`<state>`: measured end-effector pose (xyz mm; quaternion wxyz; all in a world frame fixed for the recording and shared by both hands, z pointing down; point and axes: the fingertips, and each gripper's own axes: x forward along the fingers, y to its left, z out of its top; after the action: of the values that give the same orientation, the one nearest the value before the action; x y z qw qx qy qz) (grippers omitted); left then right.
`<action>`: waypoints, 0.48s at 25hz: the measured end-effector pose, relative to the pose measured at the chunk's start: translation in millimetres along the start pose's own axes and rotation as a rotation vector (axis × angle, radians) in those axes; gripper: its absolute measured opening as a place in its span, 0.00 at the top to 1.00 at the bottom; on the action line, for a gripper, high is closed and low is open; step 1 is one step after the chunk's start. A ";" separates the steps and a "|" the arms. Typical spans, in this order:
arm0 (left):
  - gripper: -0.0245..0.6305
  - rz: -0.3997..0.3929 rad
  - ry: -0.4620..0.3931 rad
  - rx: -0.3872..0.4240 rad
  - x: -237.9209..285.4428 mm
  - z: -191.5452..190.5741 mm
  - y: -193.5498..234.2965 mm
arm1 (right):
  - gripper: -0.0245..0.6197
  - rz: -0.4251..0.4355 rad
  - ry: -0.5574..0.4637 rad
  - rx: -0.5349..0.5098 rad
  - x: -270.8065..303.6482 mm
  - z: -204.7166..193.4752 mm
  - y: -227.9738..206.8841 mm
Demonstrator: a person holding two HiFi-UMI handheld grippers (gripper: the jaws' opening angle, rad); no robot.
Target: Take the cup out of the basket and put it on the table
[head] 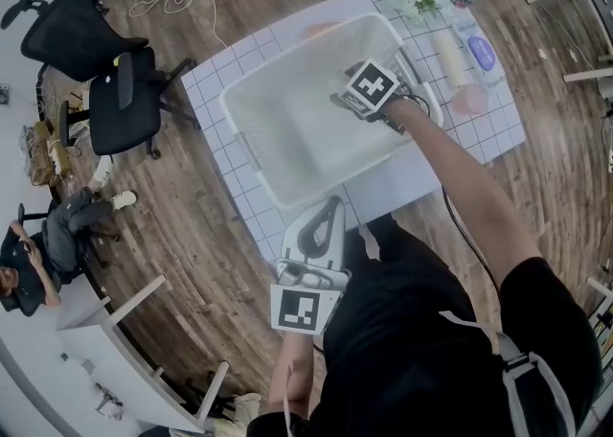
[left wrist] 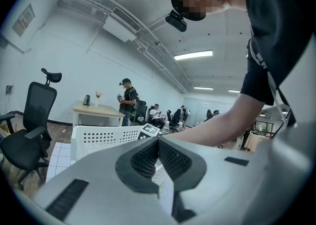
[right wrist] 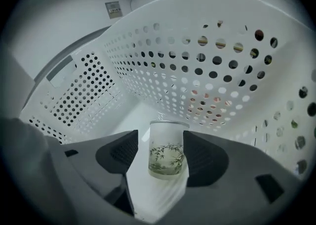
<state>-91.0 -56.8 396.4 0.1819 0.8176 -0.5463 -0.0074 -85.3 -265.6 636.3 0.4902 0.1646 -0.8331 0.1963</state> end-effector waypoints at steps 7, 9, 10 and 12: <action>0.95 -0.001 0.006 -0.003 0.7 -3.3 -1.4 | 0.53 -0.039 0.013 0.015 7.2 -3.5 -8.8; 0.95 -0.002 0.006 -0.004 0.6 -3.5 -2.1 | 0.53 -0.045 0.022 0.012 8.4 -4.7 -9.3; 0.95 -0.001 0.006 -0.007 0.5 -3.8 -2.3 | 0.53 -0.047 0.027 0.010 9.1 -5.5 -9.3; 0.95 -0.001 0.009 -0.008 -0.1 -4.8 -2.2 | 0.53 -0.051 0.035 0.004 10.5 -6.9 -9.3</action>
<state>-88.1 -54.7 400.2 0.1876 0.8170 -0.5452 -0.0061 -80.7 -271.1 650.1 0.5090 0.1836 -0.8196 0.1883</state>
